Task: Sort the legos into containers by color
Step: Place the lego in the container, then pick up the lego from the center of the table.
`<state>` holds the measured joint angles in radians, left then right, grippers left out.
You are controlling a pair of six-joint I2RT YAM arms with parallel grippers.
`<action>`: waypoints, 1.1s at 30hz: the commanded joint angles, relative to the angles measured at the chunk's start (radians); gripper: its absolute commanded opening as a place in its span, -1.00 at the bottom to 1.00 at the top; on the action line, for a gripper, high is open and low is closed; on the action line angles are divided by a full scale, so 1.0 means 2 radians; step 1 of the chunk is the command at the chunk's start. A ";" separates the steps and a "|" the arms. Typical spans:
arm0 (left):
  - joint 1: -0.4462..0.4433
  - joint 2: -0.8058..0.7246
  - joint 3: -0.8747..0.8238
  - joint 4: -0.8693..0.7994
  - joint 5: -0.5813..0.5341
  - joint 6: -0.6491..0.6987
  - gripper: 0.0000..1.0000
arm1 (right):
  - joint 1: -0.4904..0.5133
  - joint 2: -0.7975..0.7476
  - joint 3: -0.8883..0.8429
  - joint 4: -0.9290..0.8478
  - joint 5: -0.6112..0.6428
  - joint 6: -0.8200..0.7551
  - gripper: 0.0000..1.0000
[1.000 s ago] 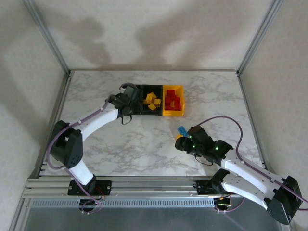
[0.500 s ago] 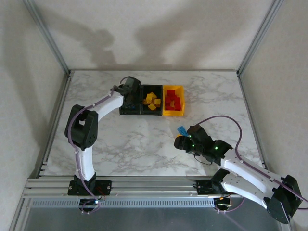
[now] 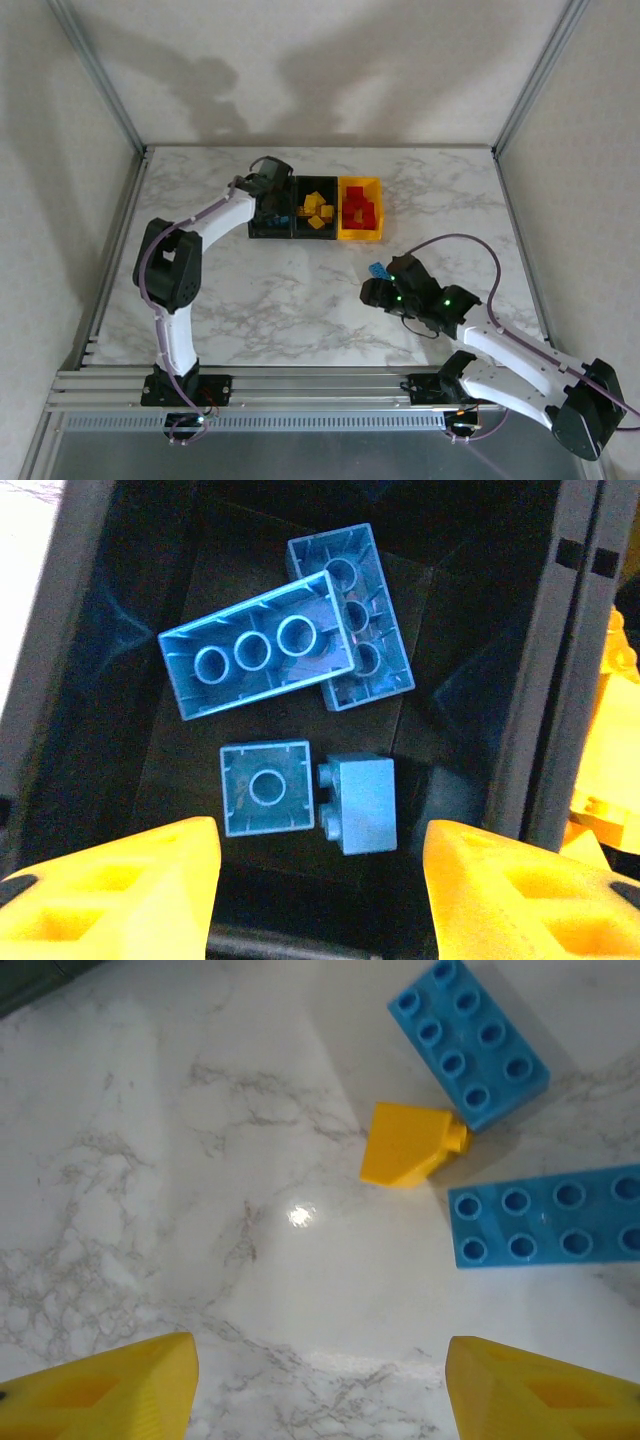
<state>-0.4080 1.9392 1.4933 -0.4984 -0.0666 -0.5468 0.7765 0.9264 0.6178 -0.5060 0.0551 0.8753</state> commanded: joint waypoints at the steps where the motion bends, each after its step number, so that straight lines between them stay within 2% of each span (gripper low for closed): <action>1: -0.004 -0.070 -0.029 0.001 0.013 -0.008 0.13 | -0.004 0.021 0.046 -0.027 0.049 -0.030 0.34; 13: -0.079 -0.285 -0.233 0.067 0.066 -0.048 0.27 | -0.075 0.201 0.141 -0.044 0.094 -0.152 0.33; 20: -0.108 -0.389 -0.350 0.126 0.134 -0.090 0.28 | -0.100 0.283 0.168 -0.012 0.069 -0.195 0.29; 26: -0.114 -0.452 -0.410 0.121 0.129 -0.114 0.33 | -0.104 0.335 0.185 0.009 0.049 -0.214 0.27; 33: -0.114 -0.468 -0.422 0.116 0.128 -0.117 0.33 | -0.105 0.380 0.189 0.021 0.043 -0.219 0.18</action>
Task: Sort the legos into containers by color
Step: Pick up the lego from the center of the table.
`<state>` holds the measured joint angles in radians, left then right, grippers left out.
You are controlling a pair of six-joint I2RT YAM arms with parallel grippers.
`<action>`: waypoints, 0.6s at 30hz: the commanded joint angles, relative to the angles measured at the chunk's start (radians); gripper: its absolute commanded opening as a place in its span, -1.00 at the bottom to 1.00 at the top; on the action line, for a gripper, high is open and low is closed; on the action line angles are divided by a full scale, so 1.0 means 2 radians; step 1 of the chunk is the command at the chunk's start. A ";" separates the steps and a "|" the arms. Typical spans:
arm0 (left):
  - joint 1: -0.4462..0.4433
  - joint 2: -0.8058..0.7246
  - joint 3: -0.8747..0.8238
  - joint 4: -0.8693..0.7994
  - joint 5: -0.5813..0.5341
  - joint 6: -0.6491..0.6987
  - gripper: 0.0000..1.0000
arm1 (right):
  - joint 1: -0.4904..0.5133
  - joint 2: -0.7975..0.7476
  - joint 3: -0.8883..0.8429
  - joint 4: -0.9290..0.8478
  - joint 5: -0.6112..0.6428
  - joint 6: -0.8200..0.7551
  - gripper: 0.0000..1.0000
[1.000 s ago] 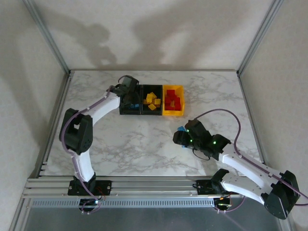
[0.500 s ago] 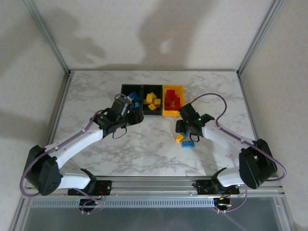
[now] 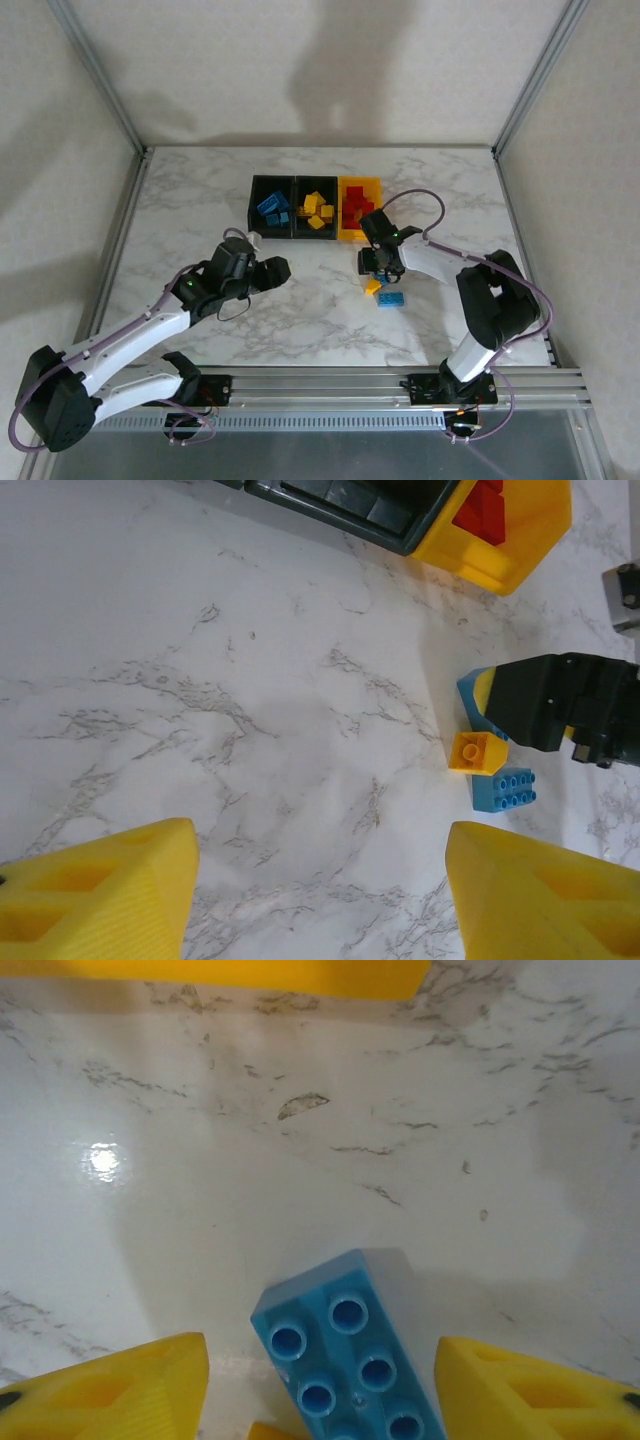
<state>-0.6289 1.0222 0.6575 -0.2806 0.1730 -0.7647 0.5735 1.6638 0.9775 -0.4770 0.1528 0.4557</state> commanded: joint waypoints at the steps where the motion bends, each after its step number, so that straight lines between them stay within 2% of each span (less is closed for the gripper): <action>1: -0.003 -0.009 -0.004 0.012 0.013 -0.008 0.33 | -0.004 0.015 0.009 0.007 -0.007 -0.009 0.15; 6: -0.003 -0.012 -0.008 0.028 0.038 -0.003 0.33 | -0.004 0.019 0.006 0.011 -0.008 -0.011 -0.12; 10: -0.003 -0.015 -0.010 0.026 0.036 -0.003 0.33 | -0.005 0.019 0.015 0.000 0.017 -0.019 -0.36; 18: -0.003 -0.022 -0.013 0.025 0.028 -0.010 0.33 | -0.003 -0.003 0.043 -0.022 0.035 -0.023 -0.44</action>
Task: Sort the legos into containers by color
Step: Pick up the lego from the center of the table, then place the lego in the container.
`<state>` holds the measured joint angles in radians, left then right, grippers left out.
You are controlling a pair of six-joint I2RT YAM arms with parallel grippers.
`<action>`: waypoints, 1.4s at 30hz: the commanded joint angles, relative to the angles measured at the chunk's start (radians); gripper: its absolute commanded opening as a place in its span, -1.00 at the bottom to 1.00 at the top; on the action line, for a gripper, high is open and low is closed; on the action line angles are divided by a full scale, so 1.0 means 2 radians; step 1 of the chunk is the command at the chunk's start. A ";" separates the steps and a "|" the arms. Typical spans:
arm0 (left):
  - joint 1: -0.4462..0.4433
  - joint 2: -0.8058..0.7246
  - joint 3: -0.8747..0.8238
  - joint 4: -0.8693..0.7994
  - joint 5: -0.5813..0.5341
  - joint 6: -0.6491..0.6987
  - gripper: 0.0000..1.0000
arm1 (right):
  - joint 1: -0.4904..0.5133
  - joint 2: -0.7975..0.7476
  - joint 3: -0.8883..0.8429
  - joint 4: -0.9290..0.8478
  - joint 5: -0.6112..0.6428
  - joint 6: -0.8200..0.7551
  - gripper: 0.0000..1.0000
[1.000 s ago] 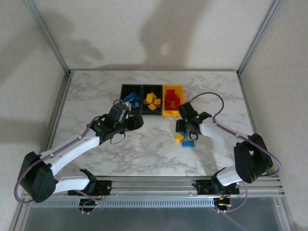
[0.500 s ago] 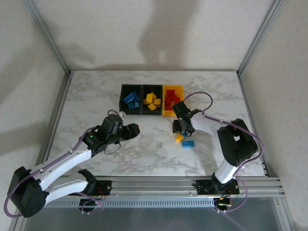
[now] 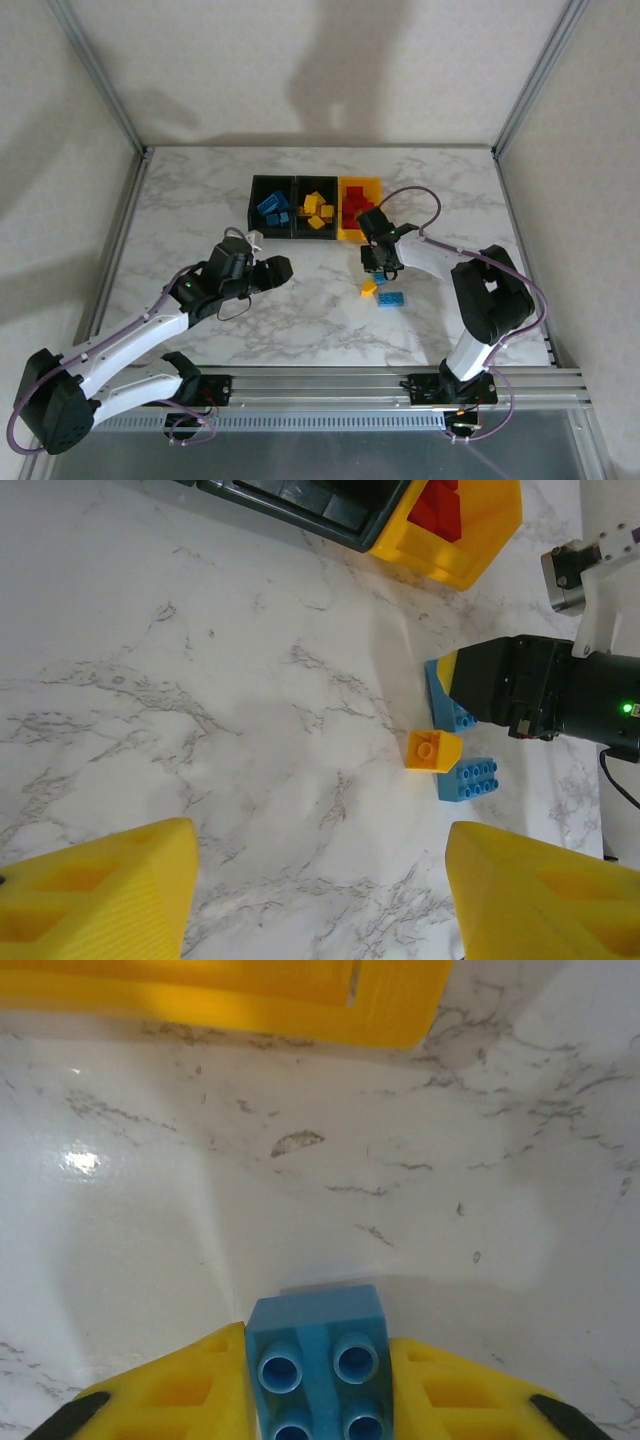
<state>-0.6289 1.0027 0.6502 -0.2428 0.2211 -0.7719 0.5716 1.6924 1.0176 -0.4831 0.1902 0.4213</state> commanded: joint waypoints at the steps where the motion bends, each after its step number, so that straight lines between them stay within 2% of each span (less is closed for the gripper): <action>1: -0.002 -0.014 -0.009 0.004 0.002 -0.007 0.33 | -0.001 -0.023 0.031 -0.024 0.018 -0.006 -0.45; 5: 0.006 -0.021 0.000 -0.017 -0.023 -0.013 0.33 | 0.009 -0.036 0.076 -0.035 0.008 -0.004 -0.45; 11: 0.057 -0.036 0.004 -0.044 -0.053 -0.019 0.33 | 0.041 0.005 0.183 -0.034 -0.027 0.002 -0.45; 20: 0.162 -0.036 0.026 -0.048 0.000 0.018 0.33 | 0.089 0.138 0.372 -0.033 -0.076 0.013 -0.44; 27: 0.229 -0.037 0.028 -0.028 0.052 0.029 0.32 | 0.098 0.237 0.477 -0.014 -0.117 0.040 -0.44; 38: 0.239 -0.041 0.036 -0.027 0.079 0.035 0.32 | 0.099 0.377 0.649 -0.031 -0.146 0.072 -0.40; 42: 0.239 -0.046 0.037 -0.030 0.081 0.033 0.32 | 0.098 0.398 0.671 -0.026 -0.144 0.079 -0.34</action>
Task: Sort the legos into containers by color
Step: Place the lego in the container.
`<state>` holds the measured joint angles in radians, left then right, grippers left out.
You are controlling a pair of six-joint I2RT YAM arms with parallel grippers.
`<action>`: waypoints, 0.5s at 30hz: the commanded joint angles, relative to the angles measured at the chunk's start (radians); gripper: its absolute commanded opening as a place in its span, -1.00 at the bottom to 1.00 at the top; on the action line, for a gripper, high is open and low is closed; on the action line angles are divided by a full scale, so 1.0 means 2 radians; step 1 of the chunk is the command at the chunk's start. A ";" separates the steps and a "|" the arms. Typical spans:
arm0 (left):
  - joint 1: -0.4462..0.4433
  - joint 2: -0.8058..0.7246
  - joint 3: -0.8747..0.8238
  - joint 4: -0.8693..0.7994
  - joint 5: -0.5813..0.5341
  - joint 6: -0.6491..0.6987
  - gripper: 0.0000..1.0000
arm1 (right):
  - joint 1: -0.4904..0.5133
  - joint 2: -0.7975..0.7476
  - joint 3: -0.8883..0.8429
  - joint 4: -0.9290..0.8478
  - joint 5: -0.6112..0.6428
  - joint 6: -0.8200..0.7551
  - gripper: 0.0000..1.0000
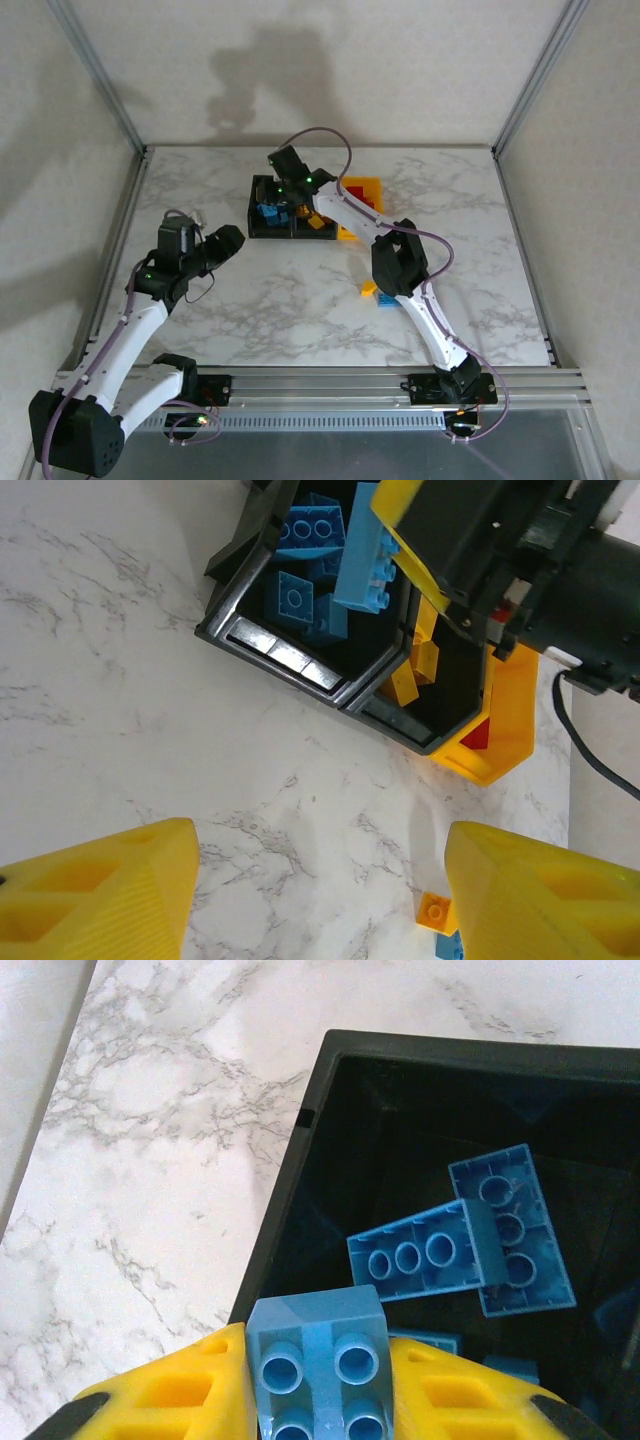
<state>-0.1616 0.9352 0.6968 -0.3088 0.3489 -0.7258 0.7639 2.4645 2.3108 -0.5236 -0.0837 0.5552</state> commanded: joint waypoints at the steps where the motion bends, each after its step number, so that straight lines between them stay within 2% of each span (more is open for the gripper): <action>1: 0.006 -0.014 0.014 0.002 0.018 0.010 0.32 | 0.002 0.015 0.024 -0.004 -0.009 0.014 -0.31; 4: 0.006 -0.017 0.016 -0.002 0.018 0.009 0.32 | 0.001 0.021 0.032 -0.002 -0.007 0.018 -0.11; 8: 0.006 -0.021 0.018 -0.006 0.020 0.010 0.32 | 0.000 0.017 0.036 0.001 -0.005 0.018 0.01; 12: 0.006 -0.026 0.013 -0.008 0.024 0.006 0.32 | 0.001 0.002 0.031 0.000 0.001 0.014 0.01; 15: 0.005 -0.034 -0.001 -0.001 0.037 0.003 0.33 | 0.001 -0.040 -0.012 0.009 0.014 0.005 0.01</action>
<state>-0.1616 0.8936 0.6991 -0.3111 0.3721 -0.7261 0.7639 2.4844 2.3318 -0.5114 -0.0784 0.5858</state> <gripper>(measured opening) 0.661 0.505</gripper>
